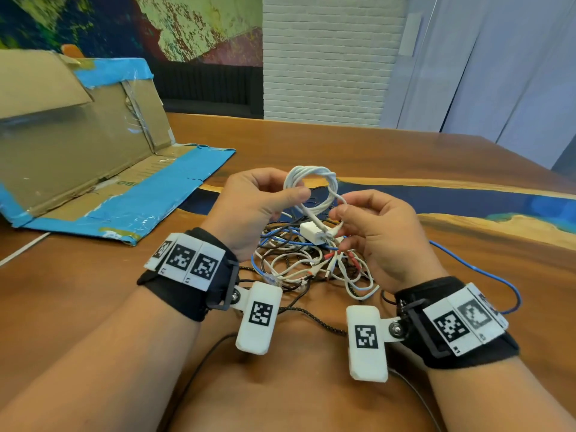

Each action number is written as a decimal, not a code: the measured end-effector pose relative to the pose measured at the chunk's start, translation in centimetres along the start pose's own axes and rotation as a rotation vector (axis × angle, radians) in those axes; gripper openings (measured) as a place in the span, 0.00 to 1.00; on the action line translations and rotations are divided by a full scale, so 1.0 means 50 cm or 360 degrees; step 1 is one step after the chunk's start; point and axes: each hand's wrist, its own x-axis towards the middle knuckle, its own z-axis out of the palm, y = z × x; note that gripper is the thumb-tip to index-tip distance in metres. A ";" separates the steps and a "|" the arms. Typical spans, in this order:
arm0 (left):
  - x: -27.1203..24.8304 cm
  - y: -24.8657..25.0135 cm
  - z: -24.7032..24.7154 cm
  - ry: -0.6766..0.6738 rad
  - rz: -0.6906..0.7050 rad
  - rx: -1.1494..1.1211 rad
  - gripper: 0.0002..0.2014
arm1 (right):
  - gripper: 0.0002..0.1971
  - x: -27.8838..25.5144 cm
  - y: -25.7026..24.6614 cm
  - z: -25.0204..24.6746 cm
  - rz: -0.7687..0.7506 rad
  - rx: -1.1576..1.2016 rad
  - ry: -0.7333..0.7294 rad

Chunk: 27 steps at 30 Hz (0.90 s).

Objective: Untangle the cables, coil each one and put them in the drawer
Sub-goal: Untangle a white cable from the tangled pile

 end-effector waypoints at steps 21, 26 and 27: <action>-0.016 0.000 0.023 -0.0046 -0.0115 -0.0086 0.08 | 0.11 -0.008 -0.002 0.011 0.0026 0.0316 -0.0125; -0.016 0.003 0.033 -0.0028 -0.0151 -0.0145 0.10 | 0.01 -0.004 -0.001 0.012 0.0022 0.0331 -0.0007; -0.016 0.003 0.033 -0.0003 -0.0153 -0.0149 0.11 | 0.03 -0.004 -0.001 0.013 0.0023 0.0351 -0.0009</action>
